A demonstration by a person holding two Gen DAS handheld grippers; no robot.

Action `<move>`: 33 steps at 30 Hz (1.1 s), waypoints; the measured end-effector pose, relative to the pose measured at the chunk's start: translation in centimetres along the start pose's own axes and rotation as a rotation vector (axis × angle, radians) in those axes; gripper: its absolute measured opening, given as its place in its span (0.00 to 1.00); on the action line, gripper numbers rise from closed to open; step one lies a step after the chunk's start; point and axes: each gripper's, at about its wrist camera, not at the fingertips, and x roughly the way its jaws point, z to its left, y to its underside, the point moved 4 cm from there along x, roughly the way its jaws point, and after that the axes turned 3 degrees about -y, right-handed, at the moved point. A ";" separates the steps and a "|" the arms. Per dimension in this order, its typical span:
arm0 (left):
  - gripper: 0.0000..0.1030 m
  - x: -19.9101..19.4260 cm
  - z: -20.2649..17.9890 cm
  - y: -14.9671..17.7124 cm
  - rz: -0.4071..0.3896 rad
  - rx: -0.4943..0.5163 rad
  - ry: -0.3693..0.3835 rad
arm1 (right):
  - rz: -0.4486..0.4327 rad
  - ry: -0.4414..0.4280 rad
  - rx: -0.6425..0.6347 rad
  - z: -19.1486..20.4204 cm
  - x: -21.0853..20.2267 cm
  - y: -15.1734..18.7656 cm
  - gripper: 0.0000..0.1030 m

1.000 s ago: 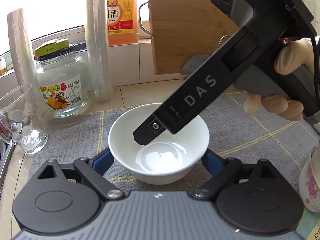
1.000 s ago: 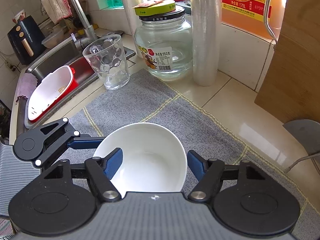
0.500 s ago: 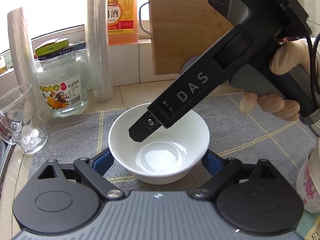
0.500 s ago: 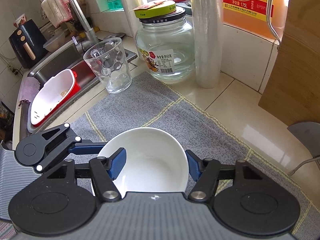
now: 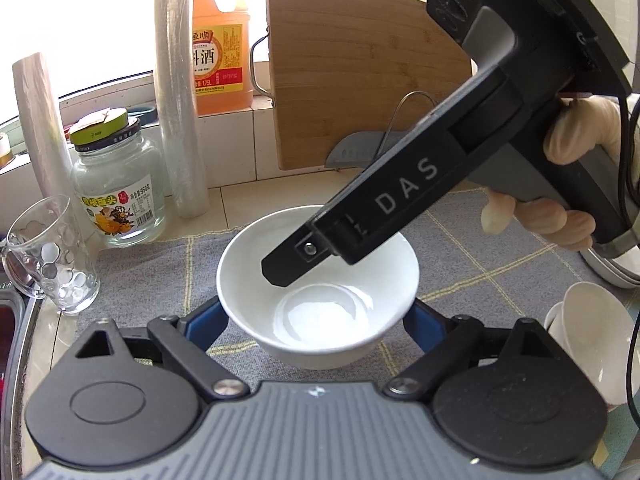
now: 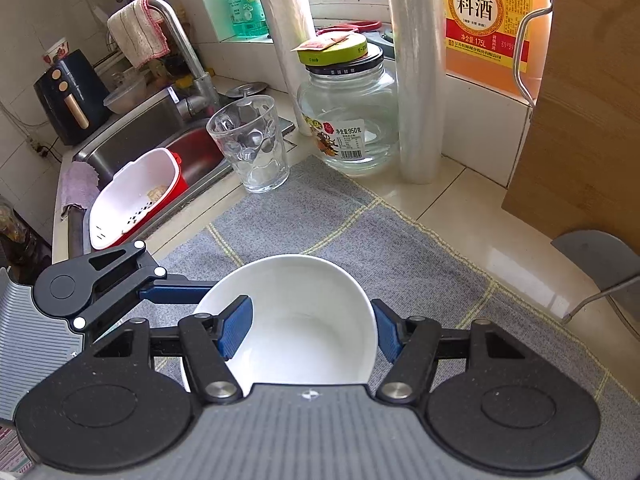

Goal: Organize plates and bowls
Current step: 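Carry the white bowl with the right gripper over the nested bowls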

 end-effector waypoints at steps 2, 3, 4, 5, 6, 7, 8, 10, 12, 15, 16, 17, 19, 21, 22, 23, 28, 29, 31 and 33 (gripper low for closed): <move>0.91 -0.9 -0.6 -0.1 -0.002 0.006 0.007 | -0.012 -0.006 0.001 0.4 -1.0 0.5 0.68; 0.91 -1.2 -0.9 -0.1 -0.002 0.008 0.011 | -0.016 -0.007 0.000 0.6 -1.6 0.8 0.68; 0.91 -1.6 -1.2 0.0 -0.003 0.010 0.016 | -0.018 -0.007 -0.001 0.8 -2.0 1.1 0.68; 0.91 -2.0 -1.6 0.0 -0.004 0.012 0.020 | -0.021 -0.007 -0.004 1.0 -2.6 1.5 0.68; 0.91 -2.3 -1.9 0.0 -0.005 0.013 0.023 | -0.024 -0.006 -0.005 1.2 -3.0 1.8 0.68; 0.91 -2.7 -2.3 0.0 -0.006 0.016 0.027 | -0.030 -0.006 -0.006 1.3 -3.5 2.1 0.68; 0.91 -3.1 -2.7 0.0 -0.006 0.019 0.029 | -0.034 -0.005 -0.007 1.5 -3.9 2.4 0.68; 0.91 -3.8 -3.6 0.0 -0.007 0.023 0.036 | -0.047 -0.007 -0.004 1.7 -5.1 3.3 0.68; 0.91 -4.4 -4.4 0.0 -0.010 0.029 0.044 | -0.057 -0.006 -0.003 2.0 -6.2 4.0 0.68; 0.91 -5.3 -5.8 0.0 -0.015 0.038 0.055 | -0.071 0.001 -0.003 2.3 -7.9 5.2 0.68; 0.91 -5.6 -6.3 0.0 -0.016 0.041 0.059 | -0.076 0.003 -0.004 2.4 -8.4 5.6 0.68; 0.91 -5.8 -6.7 0.0 -0.018 0.043 0.063 | -0.079 0.005 -0.003 2.5 -8.9 6.0 0.68; 0.91 -6.2 -7.7 -0.1 -0.020 0.048 0.071 | -0.090 0.012 0.000 2.5 -10.0 6.8 0.68; 0.91 -6.6 -8.8 0.0 -0.024 0.055 0.082 | -0.097 0.018 0.002 2.5 -11.1 7.6 0.68; 0.91 -6.8 -9.3 0.0 -0.026 0.059 0.088 | -0.101 0.021 0.005 2.5 -11.6 8.0 0.68; 0.91 -6.9 -9.8 -0.1 -0.026 0.064 0.093 | -0.104 0.024 0.009 2.4 -11.9 8.4 0.68; 0.91 -7.6 -12.4 -0.1 -0.030 0.083 0.123 | -0.119 0.043 0.031 2.0 -14.0 10.6 0.68; 0.91 -7.6 -12.8 0.0 -0.031 0.085 0.129 | -0.121 0.047 0.039 1.9 -14.4 11.0 0.68; 0.91 -7.7 -13.7 0.0 -0.032 0.091 0.143 | -0.126 0.055 0.047 1.6 -15.1 12.0 0.68; 0.91 -7.6 -14.6 0.2 -0.029 0.098 0.158 | -0.125 0.064 0.058 1.4 -15.6 12.8 0.68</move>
